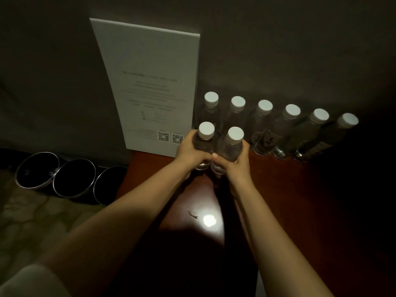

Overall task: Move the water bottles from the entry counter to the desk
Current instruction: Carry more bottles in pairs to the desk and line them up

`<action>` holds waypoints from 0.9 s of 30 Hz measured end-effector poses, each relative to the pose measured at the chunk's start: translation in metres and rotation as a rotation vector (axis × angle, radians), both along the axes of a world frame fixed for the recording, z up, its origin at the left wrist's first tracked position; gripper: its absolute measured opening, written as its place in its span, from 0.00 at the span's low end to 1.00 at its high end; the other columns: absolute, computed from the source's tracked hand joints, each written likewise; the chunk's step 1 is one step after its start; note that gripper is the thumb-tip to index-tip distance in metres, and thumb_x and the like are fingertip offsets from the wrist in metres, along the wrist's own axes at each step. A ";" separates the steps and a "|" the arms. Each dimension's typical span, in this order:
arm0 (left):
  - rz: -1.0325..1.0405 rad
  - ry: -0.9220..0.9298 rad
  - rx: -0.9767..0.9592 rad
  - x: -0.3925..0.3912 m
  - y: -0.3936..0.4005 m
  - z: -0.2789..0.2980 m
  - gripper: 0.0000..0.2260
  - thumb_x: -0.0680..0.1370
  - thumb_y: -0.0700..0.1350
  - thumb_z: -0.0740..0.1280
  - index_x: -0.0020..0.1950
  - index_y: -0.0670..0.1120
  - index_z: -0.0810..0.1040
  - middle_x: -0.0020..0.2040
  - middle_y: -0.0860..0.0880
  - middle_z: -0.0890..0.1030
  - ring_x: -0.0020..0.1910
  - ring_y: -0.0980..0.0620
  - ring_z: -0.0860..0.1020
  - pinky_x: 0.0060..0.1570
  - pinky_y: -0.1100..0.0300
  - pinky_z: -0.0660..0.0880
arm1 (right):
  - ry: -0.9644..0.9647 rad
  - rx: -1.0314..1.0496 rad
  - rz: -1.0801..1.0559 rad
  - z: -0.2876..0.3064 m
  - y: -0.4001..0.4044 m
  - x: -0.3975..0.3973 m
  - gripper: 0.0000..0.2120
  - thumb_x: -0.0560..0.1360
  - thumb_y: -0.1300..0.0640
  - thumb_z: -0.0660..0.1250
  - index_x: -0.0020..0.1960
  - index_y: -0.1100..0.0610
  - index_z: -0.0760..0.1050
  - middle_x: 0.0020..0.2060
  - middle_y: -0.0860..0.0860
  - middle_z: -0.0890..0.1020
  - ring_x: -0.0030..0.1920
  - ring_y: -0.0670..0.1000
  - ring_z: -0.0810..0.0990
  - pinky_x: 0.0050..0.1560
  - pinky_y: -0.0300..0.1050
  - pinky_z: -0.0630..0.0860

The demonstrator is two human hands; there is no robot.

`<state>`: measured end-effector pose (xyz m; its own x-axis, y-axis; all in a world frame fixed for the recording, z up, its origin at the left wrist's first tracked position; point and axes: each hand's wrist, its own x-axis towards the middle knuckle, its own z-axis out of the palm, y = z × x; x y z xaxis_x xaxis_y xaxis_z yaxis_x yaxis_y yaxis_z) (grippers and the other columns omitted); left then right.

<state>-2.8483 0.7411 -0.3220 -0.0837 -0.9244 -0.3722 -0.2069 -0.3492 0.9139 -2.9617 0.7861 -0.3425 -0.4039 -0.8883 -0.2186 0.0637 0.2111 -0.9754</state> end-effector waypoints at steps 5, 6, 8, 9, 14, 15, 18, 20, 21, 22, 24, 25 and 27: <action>0.012 -0.009 -0.028 -0.004 -0.005 -0.002 0.29 0.62 0.32 0.75 0.58 0.50 0.73 0.56 0.45 0.80 0.57 0.45 0.78 0.60 0.50 0.74 | 0.025 0.018 -0.020 -0.002 -0.008 -0.003 0.37 0.63 0.69 0.75 0.67 0.58 0.63 0.62 0.60 0.75 0.62 0.59 0.75 0.64 0.61 0.71; 0.012 -0.015 -0.035 -0.005 -0.006 -0.001 0.28 0.62 0.33 0.75 0.57 0.51 0.73 0.55 0.46 0.80 0.57 0.46 0.78 0.59 0.51 0.74 | 0.048 0.023 -0.024 -0.002 -0.010 -0.003 0.37 0.63 0.68 0.76 0.67 0.58 0.63 0.63 0.59 0.74 0.62 0.59 0.75 0.64 0.60 0.71; 0.017 -0.030 -0.045 -0.007 -0.008 -0.001 0.28 0.62 0.35 0.76 0.58 0.50 0.73 0.56 0.46 0.80 0.56 0.47 0.78 0.59 0.52 0.74 | 0.097 0.047 -0.025 -0.002 -0.014 -0.004 0.37 0.64 0.65 0.76 0.68 0.57 0.61 0.63 0.59 0.72 0.64 0.59 0.73 0.65 0.57 0.70; 0.022 -0.033 -0.045 -0.008 -0.008 -0.002 0.28 0.62 0.35 0.76 0.59 0.49 0.73 0.56 0.46 0.80 0.56 0.47 0.77 0.59 0.52 0.74 | 0.117 0.065 -0.026 -0.003 -0.015 -0.005 0.37 0.65 0.63 0.76 0.68 0.56 0.60 0.64 0.59 0.71 0.64 0.59 0.72 0.65 0.56 0.70; 0.017 -0.065 0.025 -0.011 -0.011 -0.009 0.29 0.63 0.35 0.74 0.63 0.43 0.70 0.57 0.42 0.79 0.56 0.44 0.77 0.59 0.50 0.74 | 0.126 0.188 -0.014 -0.008 -0.020 -0.007 0.36 0.66 0.60 0.75 0.68 0.59 0.59 0.65 0.60 0.70 0.66 0.60 0.70 0.67 0.57 0.68; 0.006 -0.074 0.057 -0.012 -0.011 -0.009 0.30 0.63 0.35 0.74 0.64 0.42 0.70 0.58 0.41 0.79 0.57 0.44 0.78 0.59 0.49 0.75 | 0.116 0.215 -0.019 -0.008 -0.020 -0.006 0.36 0.67 0.61 0.74 0.68 0.60 0.59 0.66 0.61 0.69 0.66 0.60 0.69 0.67 0.57 0.67; -0.057 -0.074 0.152 -0.013 -0.006 -0.008 0.30 0.63 0.37 0.74 0.64 0.36 0.71 0.58 0.36 0.79 0.57 0.40 0.78 0.57 0.44 0.76 | 0.074 0.317 -0.077 -0.008 -0.017 0.001 0.34 0.68 0.61 0.73 0.68 0.65 0.59 0.66 0.63 0.69 0.67 0.61 0.69 0.67 0.56 0.66; -0.054 -0.061 0.183 -0.013 0.001 -0.007 0.31 0.62 0.39 0.75 0.63 0.35 0.71 0.58 0.34 0.78 0.57 0.38 0.78 0.57 0.42 0.75 | 0.074 0.389 -0.081 -0.008 -0.010 0.007 0.32 0.70 0.60 0.71 0.67 0.67 0.61 0.66 0.63 0.70 0.67 0.61 0.69 0.67 0.55 0.66; -0.036 -0.052 0.193 -0.011 0.005 -0.006 0.32 0.60 0.41 0.75 0.62 0.35 0.72 0.57 0.35 0.79 0.56 0.37 0.78 0.57 0.42 0.75 | 0.072 0.408 -0.061 -0.007 -0.006 0.008 0.29 0.71 0.58 0.70 0.66 0.68 0.63 0.65 0.63 0.71 0.66 0.61 0.70 0.66 0.54 0.67; -0.014 -0.049 0.199 -0.009 0.011 -0.004 0.32 0.59 0.43 0.75 0.61 0.36 0.72 0.56 0.35 0.79 0.55 0.37 0.79 0.57 0.42 0.76 | 0.069 0.412 -0.035 -0.005 -0.002 0.010 0.25 0.71 0.57 0.70 0.64 0.68 0.68 0.62 0.62 0.74 0.64 0.60 0.73 0.64 0.53 0.70; 0.039 -0.038 0.217 -0.003 0.023 0.002 0.26 0.63 0.42 0.75 0.59 0.37 0.74 0.54 0.37 0.80 0.53 0.39 0.79 0.57 0.44 0.76 | 0.059 0.378 -0.014 0.005 0.008 0.014 0.13 0.72 0.56 0.67 0.52 0.64 0.76 0.49 0.60 0.79 0.53 0.56 0.76 0.54 0.48 0.72; 0.055 -0.015 0.231 0.001 0.029 0.005 0.21 0.67 0.41 0.74 0.58 0.37 0.75 0.51 0.38 0.81 0.50 0.41 0.80 0.56 0.46 0.77 | 0.048 0.361 -0.025 0.011 0.013 0.018 0.08 0.73 0.56 0.67 0.47 0.61 0.77 0.45 0.59 0.79 0.50 0.56 0.77 0.52 0.49 0.72; 0.052 0.055 0.226 0.011 0.039 0.014 0.08 0.74 0.38 0.68 0.52 0.39 0.77 0.41 0.42 0.81 0.38 0.48 0.81 0.45 0.55 0.78 | 0.052 0.322 -0.047 0.027 0.021 0.027 0.04 0.73 0.57 0.66 0.40 0.56 0.77 0.42 0.57 0.81 0.48 0.57 0.79 0.54 0.52 0.75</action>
<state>-2.8376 0.7801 -0.3075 -0.0639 -0.8219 -0.5660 -0.1353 -0.5548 0.8209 -2.9347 0.8067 -0.3156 -0.4604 -0.7573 -0.4631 0.0324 0.5070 -0.8613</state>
